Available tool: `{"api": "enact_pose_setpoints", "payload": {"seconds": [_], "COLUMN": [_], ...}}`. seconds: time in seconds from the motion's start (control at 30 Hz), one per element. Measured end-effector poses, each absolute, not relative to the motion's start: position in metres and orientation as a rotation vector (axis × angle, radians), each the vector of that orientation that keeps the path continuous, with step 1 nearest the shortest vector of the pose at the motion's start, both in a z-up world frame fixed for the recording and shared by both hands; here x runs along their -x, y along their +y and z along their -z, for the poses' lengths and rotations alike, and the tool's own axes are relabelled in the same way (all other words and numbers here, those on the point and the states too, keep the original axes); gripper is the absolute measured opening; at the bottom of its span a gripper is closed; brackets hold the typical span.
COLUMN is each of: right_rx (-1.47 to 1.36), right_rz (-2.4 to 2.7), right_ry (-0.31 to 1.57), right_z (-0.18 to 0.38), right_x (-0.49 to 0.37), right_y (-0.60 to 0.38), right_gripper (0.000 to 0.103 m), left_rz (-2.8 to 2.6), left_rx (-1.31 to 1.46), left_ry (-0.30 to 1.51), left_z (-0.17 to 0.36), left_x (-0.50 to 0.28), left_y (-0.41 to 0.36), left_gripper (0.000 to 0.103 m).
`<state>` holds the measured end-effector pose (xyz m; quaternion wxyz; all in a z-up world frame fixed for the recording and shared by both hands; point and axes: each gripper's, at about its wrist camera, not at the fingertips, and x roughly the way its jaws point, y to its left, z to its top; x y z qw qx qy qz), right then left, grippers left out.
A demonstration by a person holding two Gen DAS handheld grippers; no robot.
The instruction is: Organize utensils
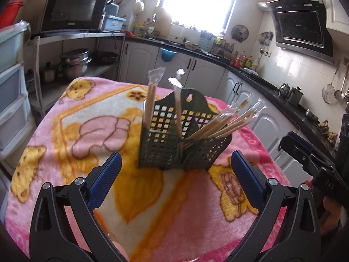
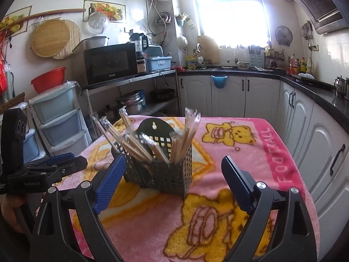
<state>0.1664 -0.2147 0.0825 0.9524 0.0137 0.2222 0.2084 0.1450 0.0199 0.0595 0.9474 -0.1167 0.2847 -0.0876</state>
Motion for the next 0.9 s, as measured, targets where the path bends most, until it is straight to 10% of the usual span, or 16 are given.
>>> {"api": "enact_pose_setpoints", "payload": {"seconds": [0.9], "right_rx": [0.003], "right_rz": [-0.341], "right_ry": [0.465], "right_z": [-0.014], "right_x": [-0.140], "right_y": [-0.214], "right_gripper": [0.090], "left_rz": [0.050], "left_rx": [0.203], "left_ry": [0.542], "left_z": [0.000], "left_x": [-0.118], "left_y": [0.011], "left_gripper": [0.092]}}
